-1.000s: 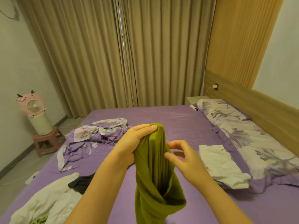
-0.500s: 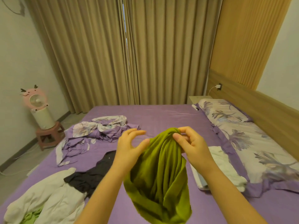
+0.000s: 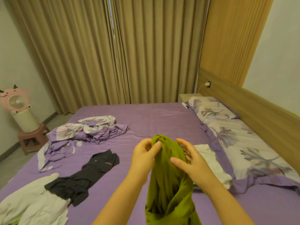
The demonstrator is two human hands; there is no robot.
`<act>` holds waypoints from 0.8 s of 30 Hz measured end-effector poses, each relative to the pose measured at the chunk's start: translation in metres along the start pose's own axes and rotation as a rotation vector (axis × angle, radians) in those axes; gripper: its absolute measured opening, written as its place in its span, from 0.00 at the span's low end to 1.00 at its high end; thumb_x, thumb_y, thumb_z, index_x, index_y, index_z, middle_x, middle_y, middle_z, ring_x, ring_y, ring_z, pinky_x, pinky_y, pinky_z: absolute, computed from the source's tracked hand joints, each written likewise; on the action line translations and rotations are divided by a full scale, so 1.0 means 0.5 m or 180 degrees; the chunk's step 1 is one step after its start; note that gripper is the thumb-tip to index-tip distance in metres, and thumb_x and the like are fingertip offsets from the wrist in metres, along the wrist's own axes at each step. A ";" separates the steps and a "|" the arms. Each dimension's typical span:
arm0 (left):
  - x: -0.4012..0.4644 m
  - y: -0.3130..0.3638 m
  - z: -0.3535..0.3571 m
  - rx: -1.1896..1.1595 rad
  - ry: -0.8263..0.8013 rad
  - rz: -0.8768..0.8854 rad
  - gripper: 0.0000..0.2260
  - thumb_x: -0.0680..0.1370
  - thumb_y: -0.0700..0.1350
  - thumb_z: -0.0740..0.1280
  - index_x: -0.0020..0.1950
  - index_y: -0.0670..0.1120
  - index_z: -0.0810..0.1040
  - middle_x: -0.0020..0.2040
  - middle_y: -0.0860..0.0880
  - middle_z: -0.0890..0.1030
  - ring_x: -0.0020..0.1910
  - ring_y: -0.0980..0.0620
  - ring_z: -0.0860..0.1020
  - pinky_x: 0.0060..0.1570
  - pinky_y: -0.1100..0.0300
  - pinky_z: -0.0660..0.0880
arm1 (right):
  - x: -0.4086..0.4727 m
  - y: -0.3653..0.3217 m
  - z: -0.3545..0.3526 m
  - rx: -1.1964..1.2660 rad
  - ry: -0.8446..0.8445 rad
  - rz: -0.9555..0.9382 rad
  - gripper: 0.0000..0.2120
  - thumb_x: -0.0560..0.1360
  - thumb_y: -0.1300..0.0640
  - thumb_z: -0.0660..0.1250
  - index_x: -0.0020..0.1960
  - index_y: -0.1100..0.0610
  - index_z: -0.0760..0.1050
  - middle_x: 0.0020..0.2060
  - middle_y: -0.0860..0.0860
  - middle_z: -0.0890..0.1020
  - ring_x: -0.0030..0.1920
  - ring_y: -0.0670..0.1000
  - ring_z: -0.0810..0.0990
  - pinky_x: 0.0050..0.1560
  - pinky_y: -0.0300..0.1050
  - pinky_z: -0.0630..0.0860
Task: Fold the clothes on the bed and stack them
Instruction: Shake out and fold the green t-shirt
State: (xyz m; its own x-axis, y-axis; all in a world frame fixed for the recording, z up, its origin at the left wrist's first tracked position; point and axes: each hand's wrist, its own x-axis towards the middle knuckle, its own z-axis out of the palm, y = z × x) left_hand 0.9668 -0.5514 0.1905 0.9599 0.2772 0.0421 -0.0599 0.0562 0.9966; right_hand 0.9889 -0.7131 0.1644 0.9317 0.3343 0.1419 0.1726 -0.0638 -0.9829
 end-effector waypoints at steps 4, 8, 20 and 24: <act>0.029 0.023 -0.004 -0.0063 0.0068 -0.0172 0.08 0.79 0.43 0.65 0.50 0.39 0.77 0.46 0.37 0.80 0.45 0.43 0.79 0.51 0.44 0.76 | -0.007 0.040 -0.043 0.0112 0.0701 -0.0162 0.15 0.74 0.66 0.67 0.54 0.48 0.76 0.50 0.44 0.82 0.53 0.46 0.81 0.49 0.34 0.77; 0.035 0.041 0.000 -0.0086 -0.0025 -0.0253 0.09 0.79 0.46 0.65 0.52 0.39 0.77 0.47 0.39 0.82 0.45 0.44 0.81 0.49 0.47 0.77 | -0.003 0.035 -0.030 -0.0911 0.1327 -0.0639 0.11 0.75 0.61 0.68 0.51 0.45 0.75 0.51 0.42 0.78 0.55 0.42 0.76 0.51 0.32 0.74; 0.063 0.085 -0.142 0.1119 0.0676 0.0724 0.11 0.75 0.48 0.70 0.45 0.40 0.78 0.40 0.41 0.82 0.38 0.51 0.80 0.42 0.48 0.76 | 0.014 0.011 0.080 -0.0113 0.0709 -0.0433 0.07 0.76 0.62 0.65 0.46 0.51 0.79 0.39 0.42 0.83 0.41 0.41 0.81 0.42 0.33 0.75; 0.072 0.027 -0.216 0.1986 0.0837 0.0541 0.17 0.73 0.55 0.70 0.40 0.41 0.75 0.35 0.42 0.77 0.36 0.46 0.75 0.38 0.46 0.72 | 0.059 -0.042 0.047 -0.0110 0.0493 -0.0481 0.06 0.77 0.57 0.65 0.46 0.54 0.80 0.40 0.48 0.84 0.43 0.47 0.81 0.45 0.40 0.77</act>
State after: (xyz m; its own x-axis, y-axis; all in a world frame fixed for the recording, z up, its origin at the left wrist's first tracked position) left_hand 0.9709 -0.4369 0.1978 0.8483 0.4606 0.2611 0.0406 -0.5483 0.8353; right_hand 1.0051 -0.6800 0.1867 0.9319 0.1943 0.3063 0.3225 -0.0571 -0.9448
